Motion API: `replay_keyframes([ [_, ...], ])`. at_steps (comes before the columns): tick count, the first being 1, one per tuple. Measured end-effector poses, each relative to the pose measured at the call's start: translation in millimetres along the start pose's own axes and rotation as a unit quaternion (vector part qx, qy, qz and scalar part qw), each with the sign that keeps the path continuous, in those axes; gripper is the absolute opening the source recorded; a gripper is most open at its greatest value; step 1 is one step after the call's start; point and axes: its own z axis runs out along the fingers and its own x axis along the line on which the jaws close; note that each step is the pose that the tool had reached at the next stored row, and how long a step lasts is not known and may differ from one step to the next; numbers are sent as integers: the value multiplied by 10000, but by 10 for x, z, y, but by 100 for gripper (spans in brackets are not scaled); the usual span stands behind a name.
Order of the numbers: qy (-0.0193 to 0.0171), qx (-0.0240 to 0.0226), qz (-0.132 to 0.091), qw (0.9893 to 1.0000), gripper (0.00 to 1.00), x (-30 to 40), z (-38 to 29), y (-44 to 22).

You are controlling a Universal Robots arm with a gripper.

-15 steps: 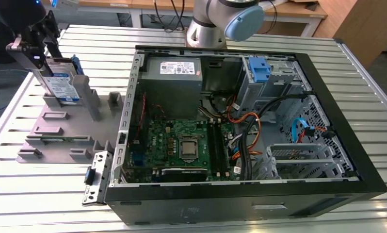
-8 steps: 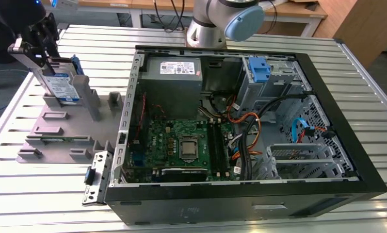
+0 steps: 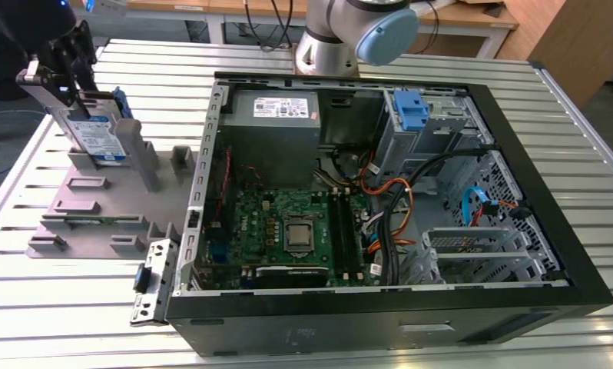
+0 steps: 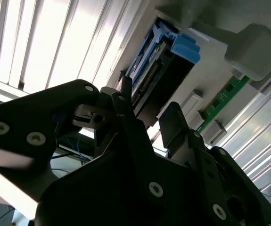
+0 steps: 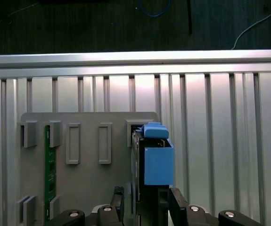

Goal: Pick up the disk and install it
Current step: 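Pick up the disk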

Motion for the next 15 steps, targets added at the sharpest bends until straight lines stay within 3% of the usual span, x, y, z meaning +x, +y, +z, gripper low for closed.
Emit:
replay_keyframes([
  [15,0,0,0,10000,49,-1,-27,0],
])
